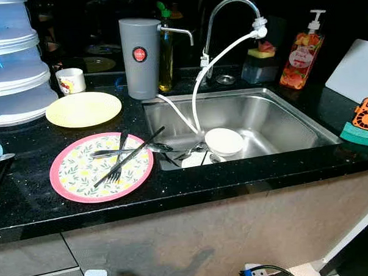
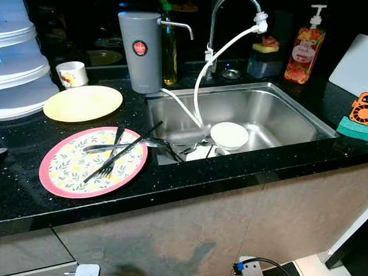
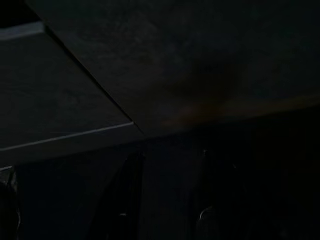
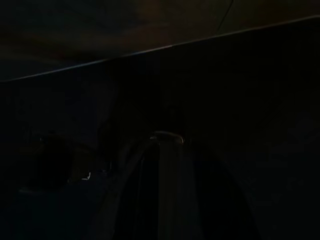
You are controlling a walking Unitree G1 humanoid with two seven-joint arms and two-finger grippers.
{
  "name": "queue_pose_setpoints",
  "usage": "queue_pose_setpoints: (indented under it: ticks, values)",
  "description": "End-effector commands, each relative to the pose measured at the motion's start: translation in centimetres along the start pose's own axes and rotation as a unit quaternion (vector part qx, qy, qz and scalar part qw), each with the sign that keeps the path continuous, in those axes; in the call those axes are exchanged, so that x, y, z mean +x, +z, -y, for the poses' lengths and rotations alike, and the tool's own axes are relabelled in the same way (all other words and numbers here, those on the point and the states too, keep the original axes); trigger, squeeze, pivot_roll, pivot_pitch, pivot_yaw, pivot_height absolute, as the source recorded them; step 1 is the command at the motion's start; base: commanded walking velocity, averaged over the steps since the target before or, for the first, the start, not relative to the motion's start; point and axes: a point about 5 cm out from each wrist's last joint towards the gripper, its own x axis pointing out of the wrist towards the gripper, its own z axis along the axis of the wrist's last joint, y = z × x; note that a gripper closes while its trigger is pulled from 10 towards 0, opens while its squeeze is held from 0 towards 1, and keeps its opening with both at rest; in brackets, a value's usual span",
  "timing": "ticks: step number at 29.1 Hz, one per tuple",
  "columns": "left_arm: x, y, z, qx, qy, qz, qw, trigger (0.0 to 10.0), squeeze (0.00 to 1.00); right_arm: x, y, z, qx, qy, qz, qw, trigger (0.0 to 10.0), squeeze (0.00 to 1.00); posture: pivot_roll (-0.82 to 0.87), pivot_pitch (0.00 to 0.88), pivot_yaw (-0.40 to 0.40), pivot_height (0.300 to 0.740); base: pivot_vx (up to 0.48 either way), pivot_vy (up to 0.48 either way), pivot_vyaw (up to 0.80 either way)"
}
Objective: Kitchen organization
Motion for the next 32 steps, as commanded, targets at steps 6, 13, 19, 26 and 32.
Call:
queue_pose_setpoints:
  ticks: [6,13,19,26,32]
  values:
    - [0.3,0.3,-0.3,-0.002,0.006,-0.008,1.0,10.0,0.0,-0.1,-0.1,0.6,0.01,-0.013,-0.003,1.0,10.0,0.0,0.06,0.0,-0.044,0.74,0.0,0.0,0.0]
    - [0.2,0.3,-0.1,-0.007,0.007,-0.005,1.0,10.0,0.0,-0.2,-0.3,0.9,0.008,-0.014,-0.008,1.0,10.0,0.0,0.05,0.0,-0.046,0.74,0.0,0.0,0.0]
    - [0.0,-0.5,0.0,-0.005,0.004,-0.017,1.0,10.0,0.0,-0.2,-0.1,1.1,0.01,-0.017,-0.005,1.0,10.0,0.0,0.04,0.0,-0.043,0.74,0.0,0.0,0.0]
    - [0.0,-0.6,0.2,0.0,-0.001,-0.02,1.0,10.0,0.0,-0.2,-0.4,0.7,0.012,-0.015,-0.006,1.0,10.0,0.0,0.04,0.0,-0.032,0.74,0.0,0.0,0.0]
    - [-0.1,-0.4,0.3,-0.007,-0.007,-0.006,1.0,10.0,0.0,-0.2,-0.7,0.4,0.022,-0.003,-0.006,1.0,10.0,0.0,0.04,0.0,-0.021,0.74,0.0,0.0,0.0]
